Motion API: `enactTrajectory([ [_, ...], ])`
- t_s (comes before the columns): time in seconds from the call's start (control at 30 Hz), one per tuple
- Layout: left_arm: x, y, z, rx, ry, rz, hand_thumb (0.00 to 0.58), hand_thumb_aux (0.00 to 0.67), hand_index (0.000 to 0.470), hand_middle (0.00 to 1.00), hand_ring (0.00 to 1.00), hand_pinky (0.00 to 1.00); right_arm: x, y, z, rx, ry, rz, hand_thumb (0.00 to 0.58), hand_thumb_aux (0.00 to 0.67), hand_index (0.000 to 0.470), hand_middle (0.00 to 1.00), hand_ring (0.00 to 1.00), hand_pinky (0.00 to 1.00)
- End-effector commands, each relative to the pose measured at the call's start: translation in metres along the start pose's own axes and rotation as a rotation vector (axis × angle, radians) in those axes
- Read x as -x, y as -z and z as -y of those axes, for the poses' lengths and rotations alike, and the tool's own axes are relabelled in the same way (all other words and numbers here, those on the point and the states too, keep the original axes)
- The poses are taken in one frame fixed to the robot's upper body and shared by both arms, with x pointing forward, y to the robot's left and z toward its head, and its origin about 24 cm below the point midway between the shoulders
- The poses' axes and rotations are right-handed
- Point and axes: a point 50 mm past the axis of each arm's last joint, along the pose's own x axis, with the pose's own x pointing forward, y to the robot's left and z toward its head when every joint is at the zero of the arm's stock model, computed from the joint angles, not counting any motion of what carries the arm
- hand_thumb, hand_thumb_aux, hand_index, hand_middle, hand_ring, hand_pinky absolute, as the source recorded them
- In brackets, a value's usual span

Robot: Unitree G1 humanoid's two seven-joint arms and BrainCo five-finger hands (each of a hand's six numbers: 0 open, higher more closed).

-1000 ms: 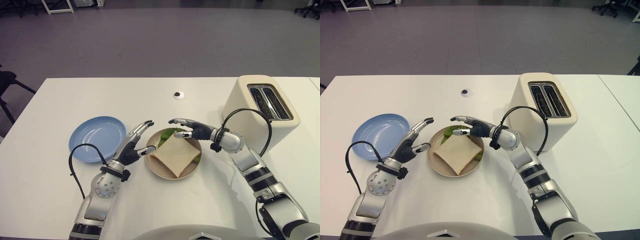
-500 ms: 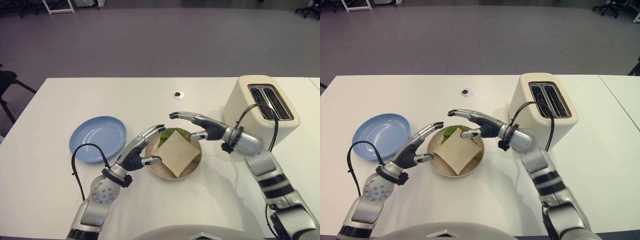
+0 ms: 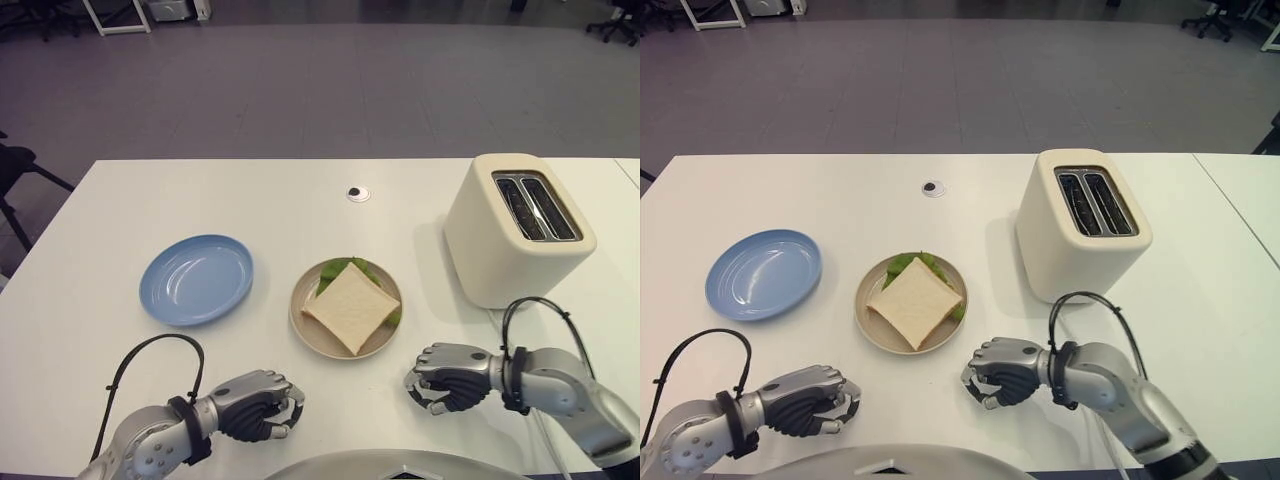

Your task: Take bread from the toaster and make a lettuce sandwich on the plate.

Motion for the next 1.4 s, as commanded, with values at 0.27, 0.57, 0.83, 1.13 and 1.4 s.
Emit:
enactTrajectory([
  [0.27, -0.059, 0.038, -0.028, -0.204, -0.186, -0.13, 0.58, 0.67, 0.47, 1.0, 1.0, 1.0, -0.05, 0.049, -0.022, -0.106, 0.024, -0.225, 0.58, 0.67, 0.47, 0.98, 0.98, 0.98],
  [0.57, -0.112, 0.06, -0.07, -0.219, -0.288, -0.132, 0.58, 0.67, 0.47, 1.0, 1.0, 1.0, -0.083, 0.097, 0.05, -0.142, 0.264, -0.319, 0.58, 0.67, 0.47, 0.97, 0.97, 0.97],
  [0.83, -0.104, 0.063, -0.08, -0.171, -0.405, -0.088, 0.58, 0.67, 0.47, 1.0, 1.0, 1.0, -0.073, 0.093, 0.059, -0.143, 0.354, -0.231, 0.58, 0.67, 0.47, 0.95, 0.95, 0.95],
  [1.13, 0.011, -0.009, -0.088, 0.261, -0.852, 0.241, 0.144, 0.089, 0.063, 0.0, 0.0, 0.0, 0.041, 0.042, 0.077, -0.256, 0.805, 0.057, 0.0, 0.0, 0.0, 0.58, 0.58, 0.58],
  [1.4, -0.018, -0.02, -0.073, 0.641, -0.826, 0.547, 0.0, 0.0, 0.0, 0.0, 0.0, 0.0, 0.023, 0.048, 0.072, -0.677, 1.06, 0.357, 0.0, 0.0, 0.0, 0.0, 0.0, 0.0],
])
